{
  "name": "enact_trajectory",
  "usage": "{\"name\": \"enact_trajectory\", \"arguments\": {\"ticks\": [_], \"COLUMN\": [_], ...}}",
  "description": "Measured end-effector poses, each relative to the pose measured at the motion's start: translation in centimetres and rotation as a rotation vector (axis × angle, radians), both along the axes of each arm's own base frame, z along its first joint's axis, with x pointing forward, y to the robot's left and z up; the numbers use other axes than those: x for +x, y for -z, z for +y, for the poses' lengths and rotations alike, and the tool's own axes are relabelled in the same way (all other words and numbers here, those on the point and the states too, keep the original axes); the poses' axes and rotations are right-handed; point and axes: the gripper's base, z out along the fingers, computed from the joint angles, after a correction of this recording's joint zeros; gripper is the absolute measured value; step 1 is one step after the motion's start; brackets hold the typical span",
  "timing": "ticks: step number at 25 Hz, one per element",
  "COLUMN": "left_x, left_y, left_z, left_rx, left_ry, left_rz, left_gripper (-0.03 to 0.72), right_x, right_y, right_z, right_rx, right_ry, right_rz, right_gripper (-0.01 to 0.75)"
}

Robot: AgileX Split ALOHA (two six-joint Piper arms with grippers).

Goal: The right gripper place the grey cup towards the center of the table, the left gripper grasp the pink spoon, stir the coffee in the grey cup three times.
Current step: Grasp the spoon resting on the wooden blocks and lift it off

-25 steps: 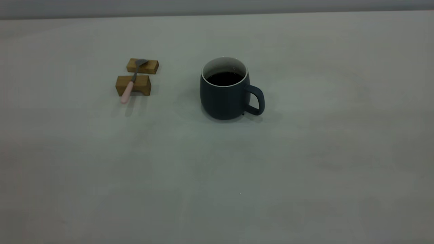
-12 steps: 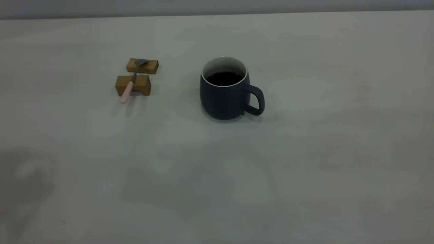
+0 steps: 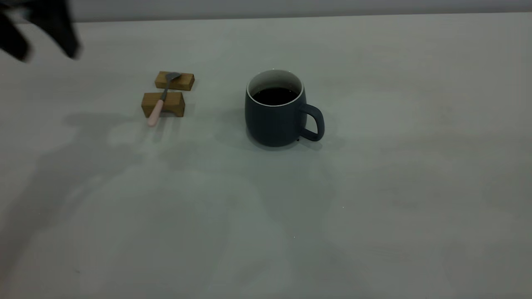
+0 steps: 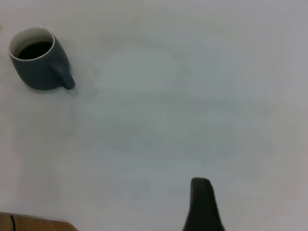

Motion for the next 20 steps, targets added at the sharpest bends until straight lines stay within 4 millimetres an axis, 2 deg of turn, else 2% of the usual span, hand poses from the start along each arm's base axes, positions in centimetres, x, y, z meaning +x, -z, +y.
{"name": "enact_trajectory", "arguments": {"ticks": [5, 9, 15, 20], "left_x": [2.6, 3.7, 5.5, 6.2], "left_y": [5.3, 8.5, 12.3, 13.6], "left_z": [-2.4, -3.3, -3.8, -4.7], "left_rx": [0.009, 0.012, 0.018, 0.013], "left_ry": [0.032, 0.039, 0.039, 0.055], "left_rz": [0.059, 0.073, 0.099, 0.068], "left_gripper": [0.646, 0.639, 0.633, 0.616], "right_x": [0.0, 0.0, 0.0, 0.0], "right_y": [0.0, 0.0, 0.0, 0.0], "right_z": [0.0, 0.0, 0.0, 0.0], "right_rx": [0.0, 0.0, 0.0, 0.0], "right_ry": [0.0, 0.0, 0.0, 0.0], "right_rz": [0.0, 0.0, 0.0, 0.0], "right_gripper": [0.592, 0.592, 0.591, 0.591]}}
